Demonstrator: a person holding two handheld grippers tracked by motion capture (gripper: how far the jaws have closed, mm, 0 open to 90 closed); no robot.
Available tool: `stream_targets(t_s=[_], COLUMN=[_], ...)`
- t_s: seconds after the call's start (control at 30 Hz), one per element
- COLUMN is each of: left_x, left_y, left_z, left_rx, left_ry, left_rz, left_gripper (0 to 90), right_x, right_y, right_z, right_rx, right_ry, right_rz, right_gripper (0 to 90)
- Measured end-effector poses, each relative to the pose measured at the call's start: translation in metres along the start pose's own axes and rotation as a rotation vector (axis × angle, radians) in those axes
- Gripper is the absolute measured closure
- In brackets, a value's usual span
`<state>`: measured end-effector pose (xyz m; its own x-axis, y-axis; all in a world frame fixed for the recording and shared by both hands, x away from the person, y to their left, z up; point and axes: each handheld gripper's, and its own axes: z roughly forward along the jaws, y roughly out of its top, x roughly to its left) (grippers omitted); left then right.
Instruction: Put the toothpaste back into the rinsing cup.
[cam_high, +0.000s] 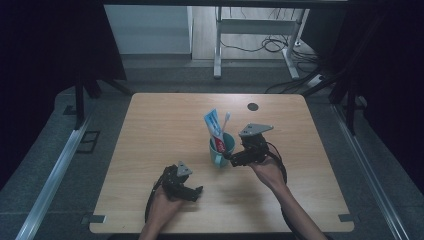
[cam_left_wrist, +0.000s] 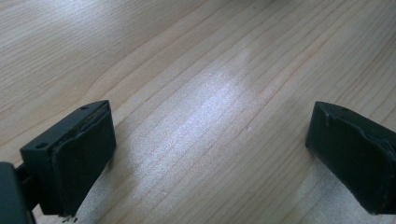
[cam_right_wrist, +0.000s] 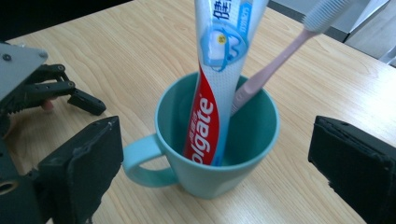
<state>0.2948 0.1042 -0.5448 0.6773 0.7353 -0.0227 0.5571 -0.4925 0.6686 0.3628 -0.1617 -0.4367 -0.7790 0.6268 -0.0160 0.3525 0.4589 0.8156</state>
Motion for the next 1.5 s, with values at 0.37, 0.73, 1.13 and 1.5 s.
stream_targets(t_s=[0.37, 0.73, 1.13, 1.5], left_x=[0.0, 0.0, 0.0, 0.0], left_y=[0.0, 0.0, 0.0, 0.0], left_z=[0.0, 0.0, 0.0, 0.0], left_rx=[0.0, 0.002, 0.0, 0.0], left_ry=[-0.001, -0.001, 0.0, -0.001], left_rz=[0.0, 0.002, 0.003, -0.001], left_gripper=[1.7, 1.7, 1.7, 1.7], right_x=[-0.006, -0.009, -0.019, -0.023], right_y=[-0.012, -0.027, -0.051, -0.082], right_z=[-0.011, -0.023, -0.041, -0.051], right_rx=[0.036, 0.055, 0.052, 0.069], right_ry=[-0.02, -0.035, -0.058, -0.088], right_rz=[-0.022, -0.028, 0.007, 0.028], right_gripper=[0.0, 0.0, 0.0, 0.0])
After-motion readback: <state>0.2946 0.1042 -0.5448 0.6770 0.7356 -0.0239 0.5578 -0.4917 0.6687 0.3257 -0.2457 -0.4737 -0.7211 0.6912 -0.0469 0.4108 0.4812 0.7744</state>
